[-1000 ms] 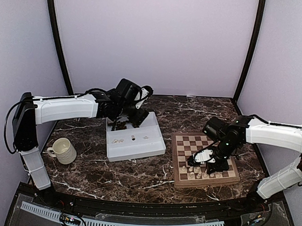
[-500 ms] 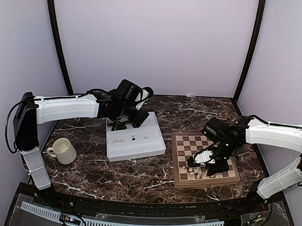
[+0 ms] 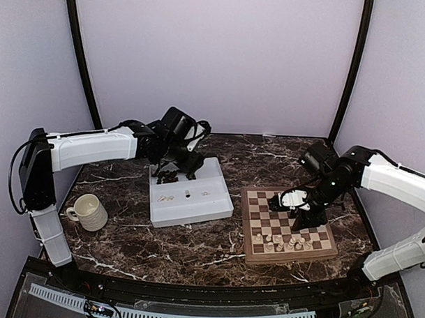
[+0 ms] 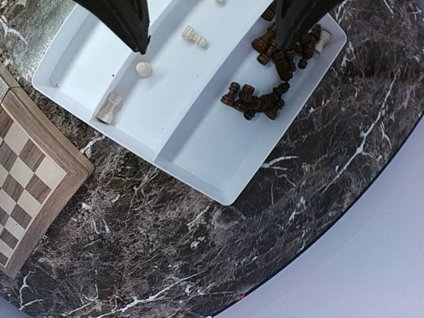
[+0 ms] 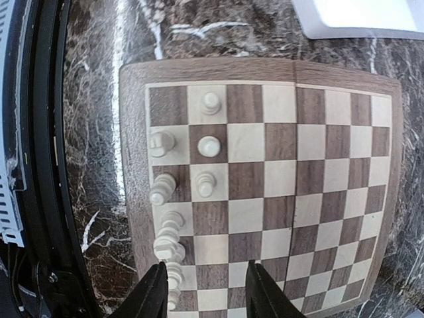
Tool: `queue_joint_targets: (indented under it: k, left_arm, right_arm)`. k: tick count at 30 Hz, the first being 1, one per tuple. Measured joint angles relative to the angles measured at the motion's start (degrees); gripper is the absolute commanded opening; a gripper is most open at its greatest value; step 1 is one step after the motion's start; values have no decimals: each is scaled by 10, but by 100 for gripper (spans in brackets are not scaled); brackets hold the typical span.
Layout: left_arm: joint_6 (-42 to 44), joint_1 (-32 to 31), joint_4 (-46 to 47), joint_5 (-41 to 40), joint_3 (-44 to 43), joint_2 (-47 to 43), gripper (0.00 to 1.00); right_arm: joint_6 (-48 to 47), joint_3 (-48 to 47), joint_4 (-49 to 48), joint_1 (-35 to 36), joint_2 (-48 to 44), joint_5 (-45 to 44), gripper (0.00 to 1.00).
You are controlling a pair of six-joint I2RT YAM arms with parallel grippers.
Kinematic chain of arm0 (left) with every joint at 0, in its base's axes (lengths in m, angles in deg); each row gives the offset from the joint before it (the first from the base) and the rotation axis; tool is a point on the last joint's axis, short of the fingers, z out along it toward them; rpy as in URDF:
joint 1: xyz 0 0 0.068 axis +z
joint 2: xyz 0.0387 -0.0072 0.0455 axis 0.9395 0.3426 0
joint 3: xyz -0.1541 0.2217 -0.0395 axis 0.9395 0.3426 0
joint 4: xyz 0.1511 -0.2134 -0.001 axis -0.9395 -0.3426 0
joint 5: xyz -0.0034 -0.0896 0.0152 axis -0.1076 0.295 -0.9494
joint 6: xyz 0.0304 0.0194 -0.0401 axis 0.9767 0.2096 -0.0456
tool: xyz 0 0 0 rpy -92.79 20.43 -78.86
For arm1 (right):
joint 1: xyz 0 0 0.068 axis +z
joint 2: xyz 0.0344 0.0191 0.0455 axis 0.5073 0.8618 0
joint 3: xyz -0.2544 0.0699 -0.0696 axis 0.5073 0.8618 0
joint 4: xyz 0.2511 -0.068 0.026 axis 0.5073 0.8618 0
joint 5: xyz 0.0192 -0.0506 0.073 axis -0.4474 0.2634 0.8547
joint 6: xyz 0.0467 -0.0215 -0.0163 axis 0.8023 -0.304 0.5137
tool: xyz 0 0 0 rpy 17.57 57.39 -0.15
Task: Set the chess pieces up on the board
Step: Place the queen at d1, then pick up the pawn from the storage box.
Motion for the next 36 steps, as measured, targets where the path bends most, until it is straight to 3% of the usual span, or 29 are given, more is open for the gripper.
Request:
queue_joint_targets:
  k: [3, 8, 15, 21, 29, 36]
  left_arm:
    - [-12, 31, -41, 43, -11, 1, 54]
    - [-17, 65, -111, 125, -29, 17, 51]
    - [-11, 57, -173, 212, -94, 98, 51]
    - [-23, 58, -198, 219, -105, 129, 49]
    - [-103, 86, -197, 213, -100, 129, 46]
    - [-181, 108, -159, 222, -33, 125, 46]
  right_arm:
    - [1, -26, -2, -53, 8, 36, 41]
    - [28, -50, -43, -115, 40, 99, 39]
    - [67, -65, -96, -118, 107, 164, 38]
    - [108, -100, -132, -118, 146, 176, 36]
    - [180, -233, -188, -64, 254, 160, 34]
    - [257, -381, -193, 14, 395, 133, 33]
